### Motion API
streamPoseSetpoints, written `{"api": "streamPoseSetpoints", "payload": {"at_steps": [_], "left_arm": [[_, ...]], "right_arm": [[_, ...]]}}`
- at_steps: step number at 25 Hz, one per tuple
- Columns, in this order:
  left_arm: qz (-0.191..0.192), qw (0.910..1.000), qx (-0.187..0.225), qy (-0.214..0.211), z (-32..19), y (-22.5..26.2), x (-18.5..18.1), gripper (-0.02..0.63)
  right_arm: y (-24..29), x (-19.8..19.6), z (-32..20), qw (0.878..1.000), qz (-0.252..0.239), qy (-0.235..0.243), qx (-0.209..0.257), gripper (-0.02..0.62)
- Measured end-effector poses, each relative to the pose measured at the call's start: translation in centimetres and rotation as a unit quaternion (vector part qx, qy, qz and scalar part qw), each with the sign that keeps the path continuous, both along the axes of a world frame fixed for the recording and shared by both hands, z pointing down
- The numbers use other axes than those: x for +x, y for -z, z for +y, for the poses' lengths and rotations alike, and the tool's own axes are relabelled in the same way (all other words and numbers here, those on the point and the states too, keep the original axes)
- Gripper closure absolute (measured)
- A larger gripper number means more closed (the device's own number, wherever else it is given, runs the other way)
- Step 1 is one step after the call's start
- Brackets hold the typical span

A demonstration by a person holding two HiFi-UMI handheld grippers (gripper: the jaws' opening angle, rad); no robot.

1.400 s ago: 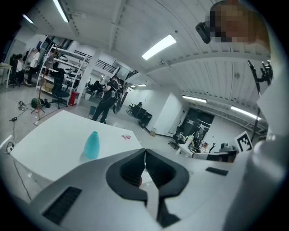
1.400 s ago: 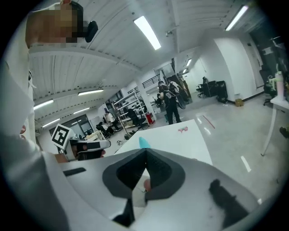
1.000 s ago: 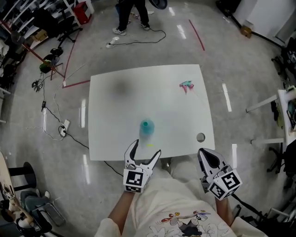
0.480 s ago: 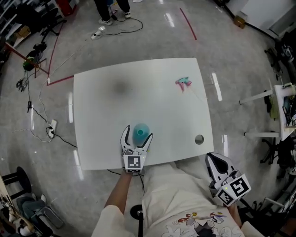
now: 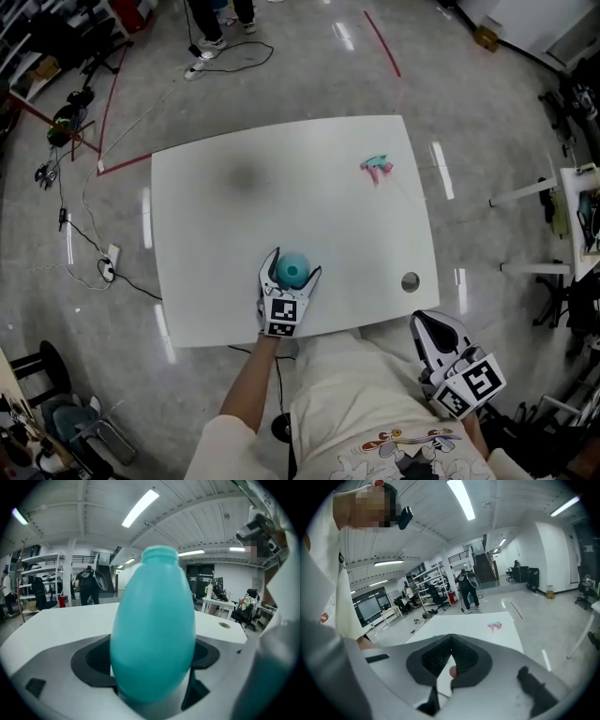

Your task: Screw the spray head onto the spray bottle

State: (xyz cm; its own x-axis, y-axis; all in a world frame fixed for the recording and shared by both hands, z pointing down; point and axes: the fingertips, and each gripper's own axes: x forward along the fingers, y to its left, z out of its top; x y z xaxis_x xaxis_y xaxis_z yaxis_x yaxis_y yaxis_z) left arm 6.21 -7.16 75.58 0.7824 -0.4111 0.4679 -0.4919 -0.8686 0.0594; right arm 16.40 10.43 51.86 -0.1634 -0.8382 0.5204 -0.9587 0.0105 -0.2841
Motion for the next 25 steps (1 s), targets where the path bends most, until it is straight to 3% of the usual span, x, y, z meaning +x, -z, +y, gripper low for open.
{"api": "streamPoseSetpoints", "payload": {"at_steps": [3, 7, 11, 19, 25], "left_arm": [[-0.029, 0.9994, 0.003, -0.016, 0.0, -0.5, 0.1, 0.176], [-0.033, 0.9993, 0.004, -0.015, -0.1, -0.6, -0.1, 0.179], [-0.044, 0.9987, -0.019, -0.019, 0.3, -0.2, -0.3, 0.181], [0.011, 0.9957, 0.018, -0.091, 2.5, 10.2, 2.3, 0.183], [-0.005, 0.9927, 0.034, -0.116, 4.3, 15.9, 2.8, 0.181]], "right_arm": [[0.0, -0.8, -0.6, 1.000, -0.002, 0.003, 0.000, 0.589], [-0.2, -1.5, -0.9, 1.000, 0.000, 0.006, 0.002, 0.589], [-0.8, -1.2, -1.4, 1.000, 0.013, 0.007, 0.004, 0.589], [-1.2, 2.0, -4.9, 0.998, 0.055, 0.021, 0.024, 0.589], [-3.3, 7.9, -11.2, 0.997, 0.068, 0.026, -0.002, 0.588]]}}
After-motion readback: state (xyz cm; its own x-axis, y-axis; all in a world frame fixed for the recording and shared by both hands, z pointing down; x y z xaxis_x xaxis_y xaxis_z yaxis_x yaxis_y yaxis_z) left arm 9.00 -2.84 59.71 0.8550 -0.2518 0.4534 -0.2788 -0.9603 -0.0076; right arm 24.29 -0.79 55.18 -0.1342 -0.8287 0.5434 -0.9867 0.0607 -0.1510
